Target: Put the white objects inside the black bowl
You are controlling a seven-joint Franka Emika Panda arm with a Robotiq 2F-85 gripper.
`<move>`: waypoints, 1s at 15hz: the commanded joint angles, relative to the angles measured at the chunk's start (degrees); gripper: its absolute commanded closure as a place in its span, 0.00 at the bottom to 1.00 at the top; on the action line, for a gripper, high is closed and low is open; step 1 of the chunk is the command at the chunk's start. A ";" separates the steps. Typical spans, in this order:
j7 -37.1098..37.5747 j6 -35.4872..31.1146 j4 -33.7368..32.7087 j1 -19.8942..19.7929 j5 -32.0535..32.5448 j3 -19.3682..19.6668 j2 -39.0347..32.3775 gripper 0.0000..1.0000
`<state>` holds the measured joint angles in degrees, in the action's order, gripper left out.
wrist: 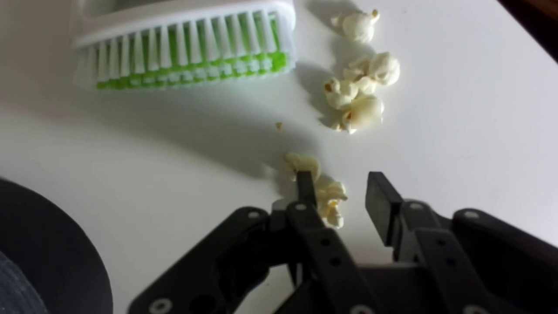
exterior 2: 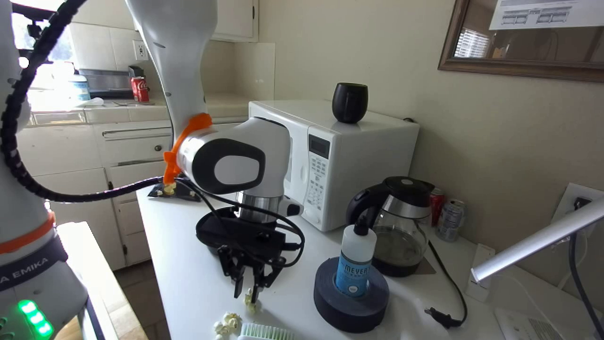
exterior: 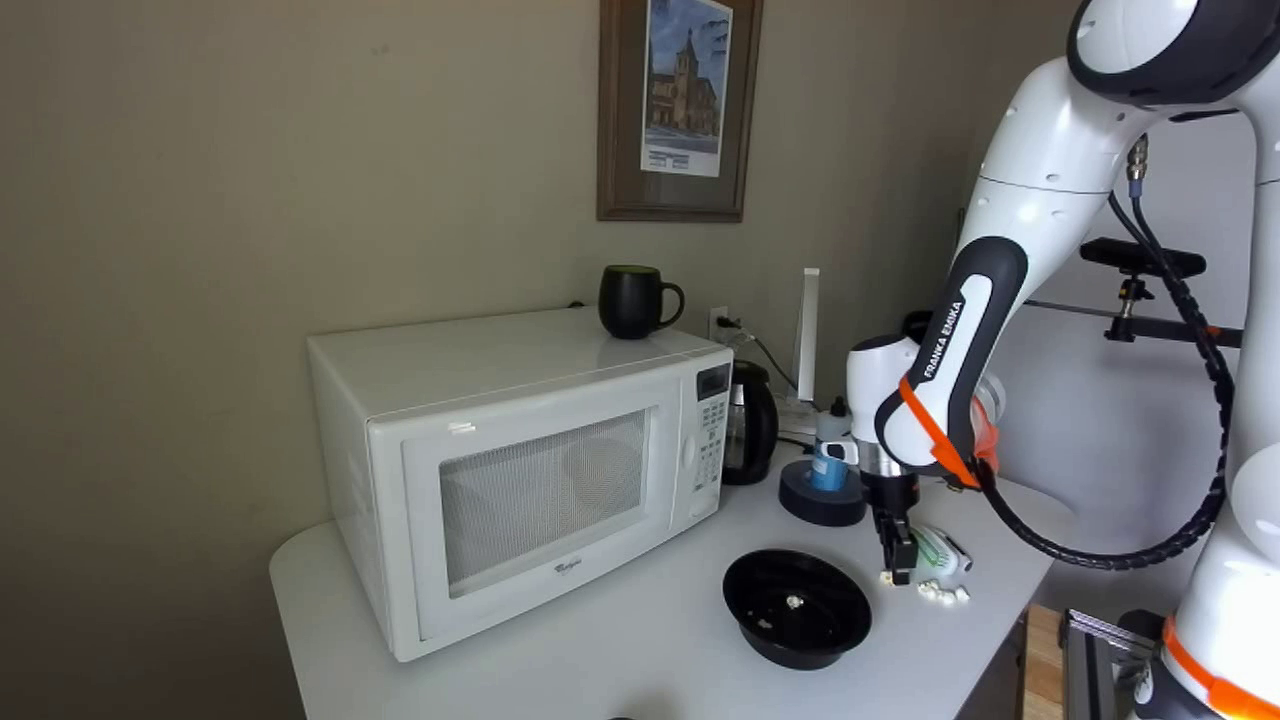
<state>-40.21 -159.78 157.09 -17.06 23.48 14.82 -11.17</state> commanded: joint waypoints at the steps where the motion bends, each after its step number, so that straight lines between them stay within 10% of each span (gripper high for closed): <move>1: 2.07 -1.39 0.26 0.60 -0.08 0.19 -0.53 0.63; 9: 3.82 -2.82 -1.02 0.50 0.40 0.63 -2.54 0.59; 13: 3.99 -2.57 -1.49 0.19 0.13 0.58 -3.53 0.93; 15: 4.13 -2.65 -1.65 0.22 0.25 0.65 -3.87 0.93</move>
<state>-37.10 -161.34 155.92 -16.96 23.52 15.11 -13.42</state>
